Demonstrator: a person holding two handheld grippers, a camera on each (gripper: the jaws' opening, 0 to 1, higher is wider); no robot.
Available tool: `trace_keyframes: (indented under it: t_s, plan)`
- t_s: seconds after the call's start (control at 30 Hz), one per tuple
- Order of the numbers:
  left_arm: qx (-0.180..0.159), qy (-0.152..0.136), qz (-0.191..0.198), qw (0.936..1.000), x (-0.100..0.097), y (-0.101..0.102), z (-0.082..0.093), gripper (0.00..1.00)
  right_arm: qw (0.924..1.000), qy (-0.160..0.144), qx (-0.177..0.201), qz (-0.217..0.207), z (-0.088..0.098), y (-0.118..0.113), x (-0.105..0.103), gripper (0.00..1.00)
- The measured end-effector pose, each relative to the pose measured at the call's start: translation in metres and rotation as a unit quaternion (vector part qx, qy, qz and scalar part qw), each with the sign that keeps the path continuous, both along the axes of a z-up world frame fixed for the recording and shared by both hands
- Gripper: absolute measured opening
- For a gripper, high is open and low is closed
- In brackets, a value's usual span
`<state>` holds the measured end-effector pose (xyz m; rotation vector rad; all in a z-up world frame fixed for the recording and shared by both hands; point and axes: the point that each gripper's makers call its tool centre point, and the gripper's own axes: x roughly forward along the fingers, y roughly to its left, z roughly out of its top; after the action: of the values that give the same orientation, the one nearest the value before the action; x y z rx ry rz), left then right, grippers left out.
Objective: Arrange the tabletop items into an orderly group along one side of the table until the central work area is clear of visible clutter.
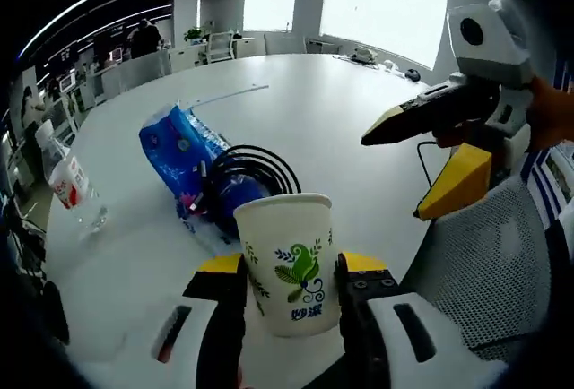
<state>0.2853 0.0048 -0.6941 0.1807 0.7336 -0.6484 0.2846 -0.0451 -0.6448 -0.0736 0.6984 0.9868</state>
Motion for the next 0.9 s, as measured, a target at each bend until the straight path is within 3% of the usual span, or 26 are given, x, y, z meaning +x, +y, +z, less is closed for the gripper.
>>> trace_keyframes:
  t_s: [0.3, 0.63, 0.9]
  plan:
    - [0.019, -0.018, -0.061, 0.9978, -0.012, -0.028, 0.002, 0.40, 0.9998, 0.009, 0.015, 0.013, 0.001, 0.011, -0.004, 0.49]
    - [0.045, -0.051, -0.117, 0.9908, -0.022, -0.047, 0.009, 0.40, 0.9988, 0.032, 0.032, 0.020, 0.000, 0.017, -0.012, 0.26]
    - [0.058, -0.070, -0.142, 0.9857, -0.022, -0.052, 0.014, 0.40, 0.9978, 0.046, 0.044, 0.015, -0.001, 0.018, -0.017, 0.12]
